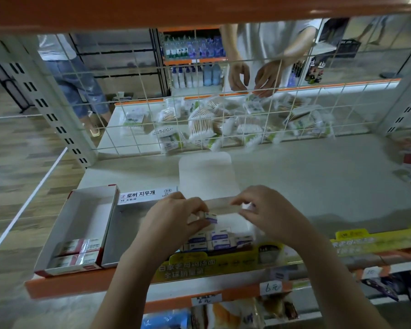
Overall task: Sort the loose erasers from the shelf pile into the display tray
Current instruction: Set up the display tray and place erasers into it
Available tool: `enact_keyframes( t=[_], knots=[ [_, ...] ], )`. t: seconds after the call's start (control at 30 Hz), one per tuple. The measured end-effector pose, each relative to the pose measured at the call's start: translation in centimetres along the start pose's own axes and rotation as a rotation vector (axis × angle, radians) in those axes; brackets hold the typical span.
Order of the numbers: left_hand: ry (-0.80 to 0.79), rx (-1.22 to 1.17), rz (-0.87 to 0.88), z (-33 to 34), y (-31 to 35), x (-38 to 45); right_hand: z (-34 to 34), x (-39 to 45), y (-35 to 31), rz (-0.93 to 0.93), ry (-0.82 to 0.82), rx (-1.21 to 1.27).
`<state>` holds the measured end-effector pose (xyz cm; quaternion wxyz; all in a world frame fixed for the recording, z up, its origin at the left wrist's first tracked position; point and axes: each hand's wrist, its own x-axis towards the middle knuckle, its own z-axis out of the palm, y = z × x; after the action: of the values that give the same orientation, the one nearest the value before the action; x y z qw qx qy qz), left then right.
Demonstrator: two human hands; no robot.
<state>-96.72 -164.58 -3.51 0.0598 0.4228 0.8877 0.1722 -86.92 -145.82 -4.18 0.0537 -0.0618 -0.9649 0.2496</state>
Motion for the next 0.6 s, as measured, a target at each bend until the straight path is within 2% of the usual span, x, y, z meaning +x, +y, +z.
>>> enact_keyframes(
  t=[0.17, 0.27, 0.4, 0.6],
  knots=[
    [-0.066, 0.039, 0.072, 0.2, 2.1, 1.6, -1.0, -0.5, 1.7, 0.203, 0.192, 0.075],
    [-0.107, 0.07, 0.106, 1.1, 3.2, 2.6, -0.7, -0.6, 2.0, 0.293, 0.145, 0.083],
    [-0.147, 0.068, 0.17, 2.4, 4.1, 3.4, 0.0, -0.6, 2.0, 0.315, 0.05, 0.027],
    [-0.167, 0.033, 0.183, 3.6, 3.7, 4.1, 0.1, -0.7, 1.8, 0.336, 0.044, 0.015]
  ],
)
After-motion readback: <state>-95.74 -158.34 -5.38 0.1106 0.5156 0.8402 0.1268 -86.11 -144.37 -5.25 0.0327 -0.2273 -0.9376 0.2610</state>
